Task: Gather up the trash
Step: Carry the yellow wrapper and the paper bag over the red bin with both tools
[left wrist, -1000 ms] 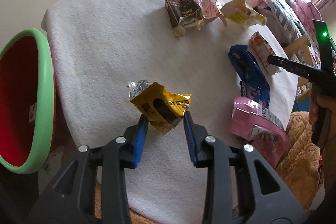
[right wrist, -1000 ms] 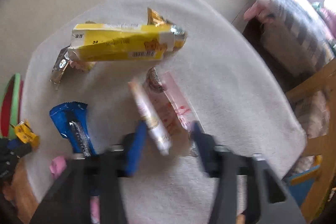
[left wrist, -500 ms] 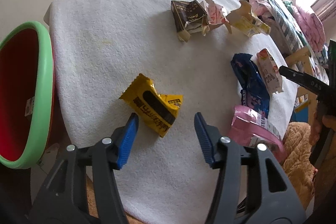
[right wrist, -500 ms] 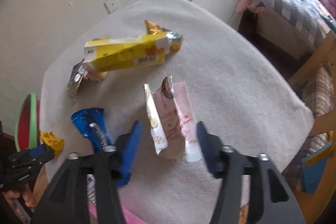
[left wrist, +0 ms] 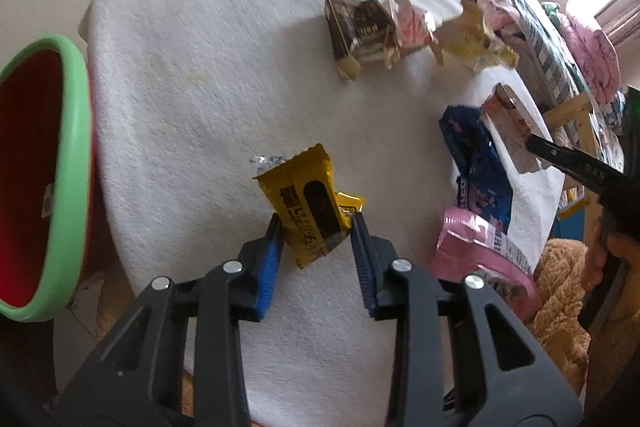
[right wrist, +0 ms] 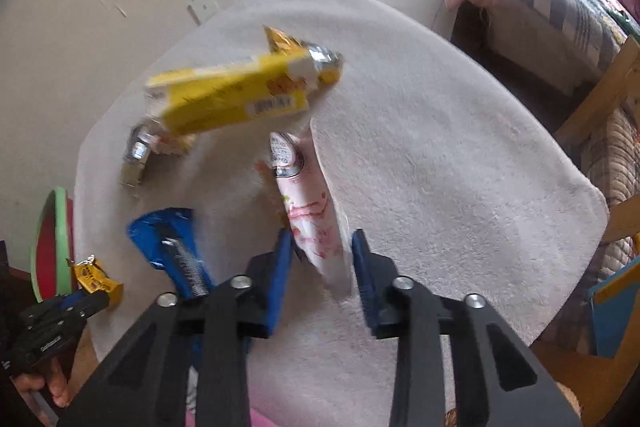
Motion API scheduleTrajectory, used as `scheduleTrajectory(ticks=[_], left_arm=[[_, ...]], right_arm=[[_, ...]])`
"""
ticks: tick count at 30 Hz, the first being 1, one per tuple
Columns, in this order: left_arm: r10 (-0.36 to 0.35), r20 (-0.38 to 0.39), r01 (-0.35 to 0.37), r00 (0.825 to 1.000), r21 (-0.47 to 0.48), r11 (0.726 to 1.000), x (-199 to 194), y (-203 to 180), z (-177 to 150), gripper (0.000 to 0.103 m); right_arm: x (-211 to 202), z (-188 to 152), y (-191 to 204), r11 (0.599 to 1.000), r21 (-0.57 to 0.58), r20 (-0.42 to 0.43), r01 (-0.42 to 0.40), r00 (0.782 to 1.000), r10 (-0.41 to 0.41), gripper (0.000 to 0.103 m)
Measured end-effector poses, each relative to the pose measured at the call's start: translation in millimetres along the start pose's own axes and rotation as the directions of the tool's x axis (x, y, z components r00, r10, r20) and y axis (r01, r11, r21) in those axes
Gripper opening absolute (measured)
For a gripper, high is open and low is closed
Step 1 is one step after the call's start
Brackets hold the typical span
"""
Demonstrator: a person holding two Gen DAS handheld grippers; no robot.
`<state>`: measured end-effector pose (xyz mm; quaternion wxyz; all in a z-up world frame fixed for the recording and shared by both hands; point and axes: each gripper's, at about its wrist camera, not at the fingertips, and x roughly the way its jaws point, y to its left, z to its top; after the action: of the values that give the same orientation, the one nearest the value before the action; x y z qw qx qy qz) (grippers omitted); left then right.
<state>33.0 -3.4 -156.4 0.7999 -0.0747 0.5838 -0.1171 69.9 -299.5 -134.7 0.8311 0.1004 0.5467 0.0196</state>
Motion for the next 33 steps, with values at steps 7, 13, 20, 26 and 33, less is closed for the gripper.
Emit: scheduleTrajectory(ticks=[7, 13, 20, 26, 33], left_arm=[[0.031, 0.083, -0.034, 0.996, 0.031, 0.999, -23.5, -0.1, 5.2, 0.032], [0.051, 0.145, -0.059, 0.988, 0.052, 0.997, -41.6, -1.6, 10.0, 0.032], [0.057, 0.185, -0.067, 0.981, 0.050, 0.997, -55.8, -1.1, 13.9, 0.032], [0.065, 0.197, -0.077, 0.978, 0.054, 0.996, -59.9, -0.7, 12.0, 0.032], [0.066, 0.196, -0.077, 0.978, 0.048, 0.996, -60.0, 3.5, 10.8, 0.033]], right_arm=[[-33.5, -10.3, 23.4, 0.999, -0.039, 0.078, 0.010, 0.997, -0.007, 0.020], [-52.4, -16.5, 31.8, 0.999, -0.026, 0.111, -0.021, 0.994, 0.023, 0.020], [-76.7, -15.6, 52.4, 0.996, -0.050, 0.157, -0.072, 0.985, 0.079, 0.020], [-79.2, -16.9, 77.4, 0.990, -0.101, 0.152, -0.098, 0.982, 0.113, 0.020], [-75.9, -21.2, 96.8, 0.983, -0.140, 0.136, -0.114, 0.982, 0.133, 0.020]])
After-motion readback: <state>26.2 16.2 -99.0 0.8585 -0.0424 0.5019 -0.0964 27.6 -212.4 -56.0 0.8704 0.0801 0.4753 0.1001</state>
